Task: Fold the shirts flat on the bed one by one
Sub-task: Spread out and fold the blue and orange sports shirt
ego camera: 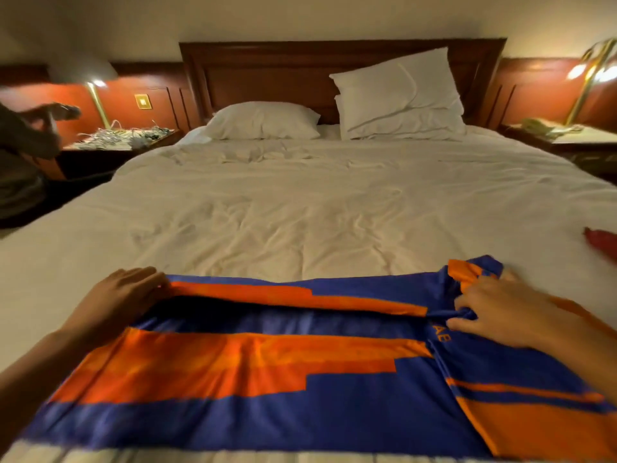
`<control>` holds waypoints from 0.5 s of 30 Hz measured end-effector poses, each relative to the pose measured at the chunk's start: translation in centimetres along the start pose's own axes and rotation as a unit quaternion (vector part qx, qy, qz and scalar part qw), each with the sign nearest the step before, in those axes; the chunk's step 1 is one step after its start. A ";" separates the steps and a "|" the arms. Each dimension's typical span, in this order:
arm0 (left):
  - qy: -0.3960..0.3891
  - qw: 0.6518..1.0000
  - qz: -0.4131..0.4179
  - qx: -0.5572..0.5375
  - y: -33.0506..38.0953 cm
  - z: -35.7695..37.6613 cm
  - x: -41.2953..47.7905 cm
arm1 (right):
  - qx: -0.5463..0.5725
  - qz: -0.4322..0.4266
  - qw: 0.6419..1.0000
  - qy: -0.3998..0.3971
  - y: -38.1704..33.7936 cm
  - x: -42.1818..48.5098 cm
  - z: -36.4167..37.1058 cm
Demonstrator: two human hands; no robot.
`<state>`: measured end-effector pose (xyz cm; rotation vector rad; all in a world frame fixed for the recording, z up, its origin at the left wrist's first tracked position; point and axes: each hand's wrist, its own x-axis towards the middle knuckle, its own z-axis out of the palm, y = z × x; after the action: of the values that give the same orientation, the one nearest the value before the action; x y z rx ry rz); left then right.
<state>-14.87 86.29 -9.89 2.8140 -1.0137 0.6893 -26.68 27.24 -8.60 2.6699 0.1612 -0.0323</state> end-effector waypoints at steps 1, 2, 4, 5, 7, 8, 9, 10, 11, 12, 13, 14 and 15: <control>0.004 1.000 -0.013 -0.003 0.7 -0.4 -1.3 | -0.016 0.013 1.000 -0.019 -0.9 -1.3 0.3; 0.010 0.999 -0.037 -0.009 1.3 -0.7 -2.4 | -0.025 0.026 0.999 -0.021 -1.5 -2.4 0.6; 0.008 0.995 -0.101 -0.013 2.6 -1.3 -3.9 | -0.024 0.058 0.998 -0.010 -2.2 -3.9 0.7; -0.002 0.991 -0.133 -0.019 3.0 -1.4 -4.5 | -0.008 0.077 0.997 -0.004 -2.4 -4.4 0.5; -0.028 0.982 -0.183 -0.039 3.7 -1.6 -5.2 | 0.052 0.097 0.994 0.015 -2.5 -5.2 -0.2; -0.037 0.979 -0.199 -0.040 3.9 -1.9 -5.5 | 0.069 0.098 0.993 0.023 -2.4 -5.7 -0.4; -0.045 0.977 -0.208 -0.033 4.1 -2.1 -5.8 | 0.075 0.097 0.992 0.018 -2.3 -6.1 -0.8; -0.051 0.975 -0.214 -0.019 4.1 -2.3 -6.1 | 0.078 0.096 0.992 0.004 -2.2 -6.6 -1.3; -0.063 0.974 -0.219 -0.009 4.2 -2.4 -6.4 | 0.081 0.092 0.992 -0.016 -2.0 -6.9 -1.6; -0.081 0.971 -0.226 -0.004 4.3 -2.4 -6.8 | 0.093 0.087 0.991 -0.040 -2.0 -7.3 -1.9; -0.094 0.967 -0.236 -0.002 4.2 -2.4 -7.0 | 0.116 0.085 0.988 -0.062 -2.2 -7.7 -2.2; -0.104 0.962 -0.254 -0.008 4.2 -2.3 -7.2 | 0.143 0.088 0.983 -0.074 -2.4 -7.9 -2.4; -0.111 0.951 -0.287 -0.027 4.1 -2.0 -7.3 | 0.166 0.093 0.979 -0.074 -2.8 -8.1 -2.4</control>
<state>-23.17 87.82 -11.58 2.9501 -0.1811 0.2762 -35.07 29.88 -7.29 2.9890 -0.1562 -0.2155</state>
